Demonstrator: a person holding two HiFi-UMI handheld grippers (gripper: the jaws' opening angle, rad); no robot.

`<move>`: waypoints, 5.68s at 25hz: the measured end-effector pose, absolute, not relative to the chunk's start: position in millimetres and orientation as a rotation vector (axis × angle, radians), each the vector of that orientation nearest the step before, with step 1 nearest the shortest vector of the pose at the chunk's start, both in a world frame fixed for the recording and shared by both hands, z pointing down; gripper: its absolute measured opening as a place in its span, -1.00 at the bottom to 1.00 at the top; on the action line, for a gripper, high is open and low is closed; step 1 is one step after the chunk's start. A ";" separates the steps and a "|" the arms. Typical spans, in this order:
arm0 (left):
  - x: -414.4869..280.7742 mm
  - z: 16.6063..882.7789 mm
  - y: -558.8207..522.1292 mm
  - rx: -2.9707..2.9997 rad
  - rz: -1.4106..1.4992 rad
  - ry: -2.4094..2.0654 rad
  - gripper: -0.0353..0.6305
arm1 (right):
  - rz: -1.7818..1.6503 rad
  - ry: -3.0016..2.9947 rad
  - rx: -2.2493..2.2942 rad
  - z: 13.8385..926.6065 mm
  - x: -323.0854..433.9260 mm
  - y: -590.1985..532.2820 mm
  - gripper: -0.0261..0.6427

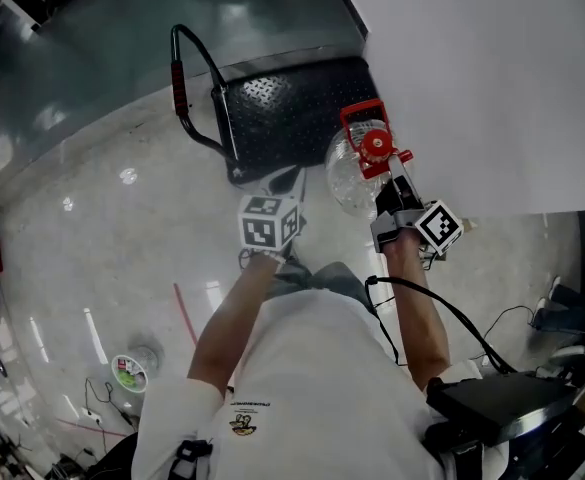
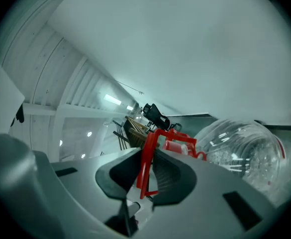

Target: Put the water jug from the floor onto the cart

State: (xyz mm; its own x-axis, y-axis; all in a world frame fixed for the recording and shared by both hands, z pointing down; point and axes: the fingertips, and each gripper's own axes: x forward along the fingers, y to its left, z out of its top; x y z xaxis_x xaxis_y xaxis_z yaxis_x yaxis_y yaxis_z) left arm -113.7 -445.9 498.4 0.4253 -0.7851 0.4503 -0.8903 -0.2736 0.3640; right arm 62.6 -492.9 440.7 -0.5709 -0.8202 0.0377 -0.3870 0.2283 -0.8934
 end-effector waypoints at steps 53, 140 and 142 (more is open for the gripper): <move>-239.2 686.9 -778.7 1.635 0.205 -1.603 -0.89 | -1.801 2.234 -0.724 683.8 -180.9 -909.6 -0.72; -196.4 547.6 -601.7 1.954 0.161 -1.484 -0.89 | -1.108 2.673 -1.105 514.5 -63.7 -715.2 -0.84; -207.7 521.1 -590.1 2.005 0.148 -1.492 -0.89 | -1.008 2.703 -1.095 477.9 -73.4 -695.0 -0.87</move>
